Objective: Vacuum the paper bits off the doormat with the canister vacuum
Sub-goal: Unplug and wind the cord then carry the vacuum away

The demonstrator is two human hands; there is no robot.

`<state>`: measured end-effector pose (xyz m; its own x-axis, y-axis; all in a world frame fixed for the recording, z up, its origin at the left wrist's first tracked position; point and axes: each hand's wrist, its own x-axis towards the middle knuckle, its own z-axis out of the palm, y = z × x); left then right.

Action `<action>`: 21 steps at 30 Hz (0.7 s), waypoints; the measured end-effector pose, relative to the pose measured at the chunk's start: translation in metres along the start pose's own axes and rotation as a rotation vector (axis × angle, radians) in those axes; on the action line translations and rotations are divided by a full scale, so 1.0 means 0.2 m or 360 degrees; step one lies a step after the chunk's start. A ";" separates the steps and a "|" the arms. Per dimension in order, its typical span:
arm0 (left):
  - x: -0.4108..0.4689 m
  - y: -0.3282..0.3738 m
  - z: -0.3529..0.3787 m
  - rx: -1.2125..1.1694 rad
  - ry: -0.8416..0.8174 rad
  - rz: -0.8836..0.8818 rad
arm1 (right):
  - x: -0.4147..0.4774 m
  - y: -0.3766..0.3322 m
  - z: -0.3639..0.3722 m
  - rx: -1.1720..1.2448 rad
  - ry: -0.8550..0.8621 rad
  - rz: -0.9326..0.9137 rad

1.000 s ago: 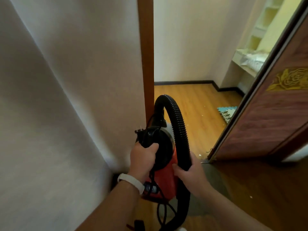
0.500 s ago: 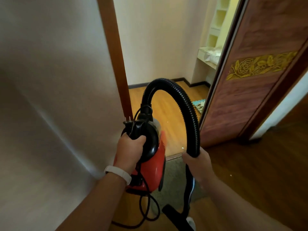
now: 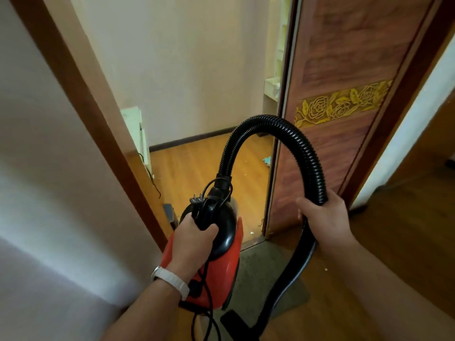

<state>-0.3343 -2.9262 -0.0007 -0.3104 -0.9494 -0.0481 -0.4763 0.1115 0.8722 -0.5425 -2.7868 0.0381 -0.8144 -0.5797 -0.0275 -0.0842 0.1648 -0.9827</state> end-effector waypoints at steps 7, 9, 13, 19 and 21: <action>0.15 0.38 0.65 0.0105 -0.0133 0.0077 | 0.39 0.09 -0.54 0.0092 0.0076 0.0054; 0.17 0.49 0.83 0.0104 -0.0152 0.0096 | 0.48 0.11 -0.70 0.0073 0.0109 0.0050; 0.18 0.72 1.17 0.0064 -0.0301 0.0200 | 0.63 0.11 -1.01 0.0082 0.0239 0.0038; 0.20 1.06 1.66 0.0012 -0.0582 0.0381 | 0.84 0.11 -1.46 0.0046 0.0519 0.0032; 0.24 1.14 1.82 0.0017 -0.0647 0.0415 | 0.92 0.12 -1.58 0.0009 0.0572 0.0068</action>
<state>-0.7573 -2.8389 0.0195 -0.7160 -0.6979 -0.0169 -0.3475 0.3354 0.8757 -0.8753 -2.6371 0.0663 -0.9671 -0.2544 -0.0033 -0.0435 0.1781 -0.9831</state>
